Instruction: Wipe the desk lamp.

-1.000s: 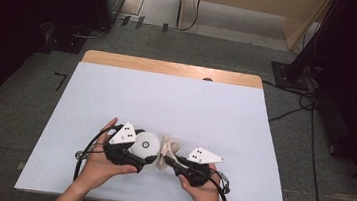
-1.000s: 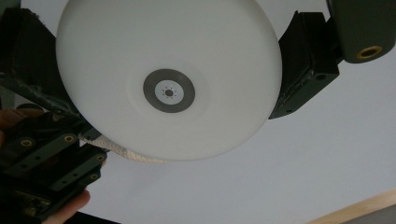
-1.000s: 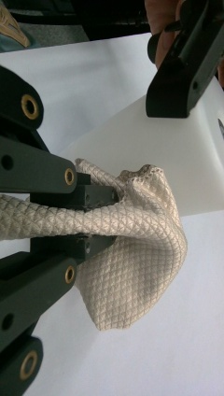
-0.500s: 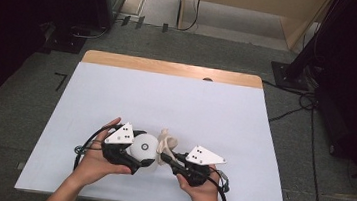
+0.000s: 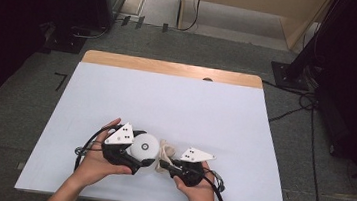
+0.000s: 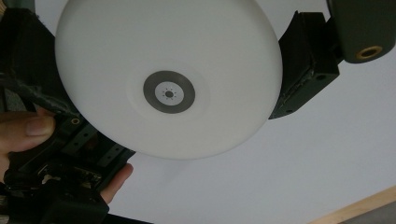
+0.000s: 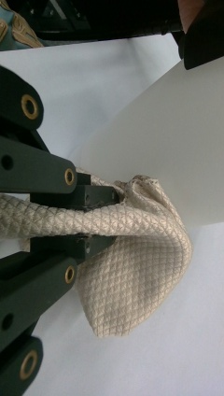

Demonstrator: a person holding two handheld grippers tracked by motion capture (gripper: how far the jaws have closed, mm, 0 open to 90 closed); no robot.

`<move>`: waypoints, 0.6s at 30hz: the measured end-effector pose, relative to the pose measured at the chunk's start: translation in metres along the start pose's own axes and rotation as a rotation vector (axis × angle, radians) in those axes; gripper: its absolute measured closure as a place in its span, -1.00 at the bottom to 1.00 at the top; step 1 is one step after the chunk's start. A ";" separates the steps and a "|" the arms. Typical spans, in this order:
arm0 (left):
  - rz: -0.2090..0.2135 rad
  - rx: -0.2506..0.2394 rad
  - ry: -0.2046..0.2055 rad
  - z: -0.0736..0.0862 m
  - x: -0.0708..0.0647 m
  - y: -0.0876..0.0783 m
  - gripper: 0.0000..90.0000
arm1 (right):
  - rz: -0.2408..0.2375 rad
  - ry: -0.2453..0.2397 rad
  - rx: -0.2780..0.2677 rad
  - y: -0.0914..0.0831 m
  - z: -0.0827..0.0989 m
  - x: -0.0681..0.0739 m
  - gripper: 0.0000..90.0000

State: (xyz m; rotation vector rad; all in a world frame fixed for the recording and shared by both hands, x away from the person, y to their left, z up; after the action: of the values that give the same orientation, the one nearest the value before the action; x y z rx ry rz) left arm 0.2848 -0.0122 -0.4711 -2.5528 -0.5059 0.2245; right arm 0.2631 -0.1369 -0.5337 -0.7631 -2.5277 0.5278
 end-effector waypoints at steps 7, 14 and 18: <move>0.001 -0.003 -0.003 0.000 0.000 0.000 -0.82 | 0.010 -0.022 -0.029 -0.004 -0.006 0.003 0.82; 0.005 -0.013 -0.010 0.001 0.000 0.001 -0.82 | 0.010 -0.096 -0.166 -0.028 -0.041 0.018 0.82; 0.006 -0.015 -0.012 0.001 0.000 0.001 -0.82 | 0.004 -0.082 -0.144 -0.025 -0.036 0.016 0.82</move>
State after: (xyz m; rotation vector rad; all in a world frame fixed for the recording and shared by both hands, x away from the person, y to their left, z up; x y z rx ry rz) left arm 0.2848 -0.0124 -0.4721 -2.5689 -0.5061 0.2394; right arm 0.2597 -0.1385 -0.4874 -0.8136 -2.6638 0.3889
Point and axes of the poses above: each handheld gripper's, and its own axes: y roughly forward along the jaws, z roughly out of its underside, x roughly to its left, the point moved 8 cm from there along y, roughly forward along the jaws, and after that the axes turned 1 degree about -z, right-handed, at the moved point
